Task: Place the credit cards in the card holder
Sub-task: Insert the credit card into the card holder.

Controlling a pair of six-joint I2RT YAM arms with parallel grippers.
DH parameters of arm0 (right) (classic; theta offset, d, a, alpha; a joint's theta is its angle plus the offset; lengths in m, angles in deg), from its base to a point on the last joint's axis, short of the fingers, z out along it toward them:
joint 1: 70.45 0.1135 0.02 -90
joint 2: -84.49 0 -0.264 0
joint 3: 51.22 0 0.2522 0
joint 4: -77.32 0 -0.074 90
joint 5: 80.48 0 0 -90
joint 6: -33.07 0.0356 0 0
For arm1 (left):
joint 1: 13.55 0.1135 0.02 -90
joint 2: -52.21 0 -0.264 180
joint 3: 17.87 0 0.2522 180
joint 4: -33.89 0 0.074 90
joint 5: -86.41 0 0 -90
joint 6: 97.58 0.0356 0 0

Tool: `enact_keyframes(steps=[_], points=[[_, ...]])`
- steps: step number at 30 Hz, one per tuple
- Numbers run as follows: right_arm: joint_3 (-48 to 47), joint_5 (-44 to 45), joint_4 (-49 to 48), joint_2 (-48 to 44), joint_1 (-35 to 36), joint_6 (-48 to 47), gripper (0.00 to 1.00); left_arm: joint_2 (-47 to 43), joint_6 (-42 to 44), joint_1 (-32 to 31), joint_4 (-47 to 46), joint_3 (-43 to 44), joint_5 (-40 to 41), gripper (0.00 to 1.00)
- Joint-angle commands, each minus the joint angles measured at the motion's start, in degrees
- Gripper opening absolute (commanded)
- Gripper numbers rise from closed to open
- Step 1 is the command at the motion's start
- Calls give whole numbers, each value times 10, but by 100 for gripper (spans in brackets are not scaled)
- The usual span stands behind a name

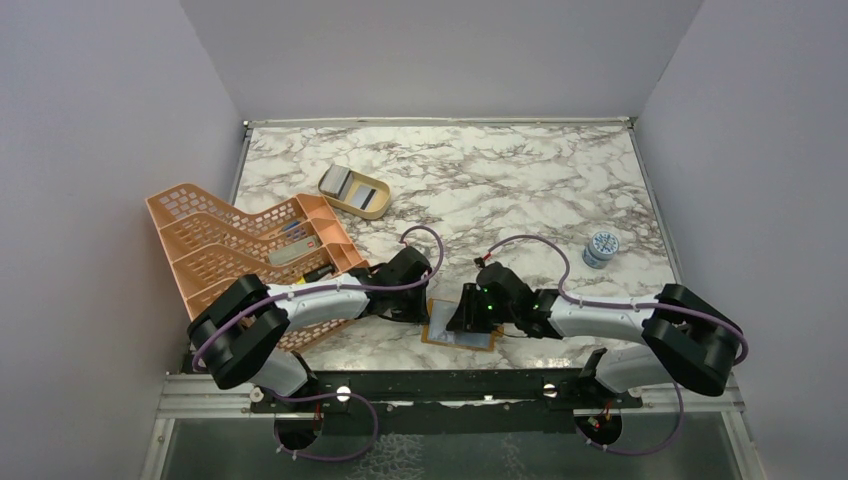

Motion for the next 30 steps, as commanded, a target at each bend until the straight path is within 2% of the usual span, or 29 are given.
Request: enact_keyframes(steps=[1,8,14,18,30], points=[[3,22,-8,-3,5,-1,27,-14,5,-8,7,5,-8,9],[3,63,52,-71,5,-23,30,-38,54,-7,49,73,48,30],[5,97,107,-146,5,-39,34,-52,127,-1,105,143,148,42],[7,110,123,-189,5,-58,35,-25,181,20,152,198,210,44],[11,116,124,-237,5,-84,35,103,335,184,202,365,329,46]])
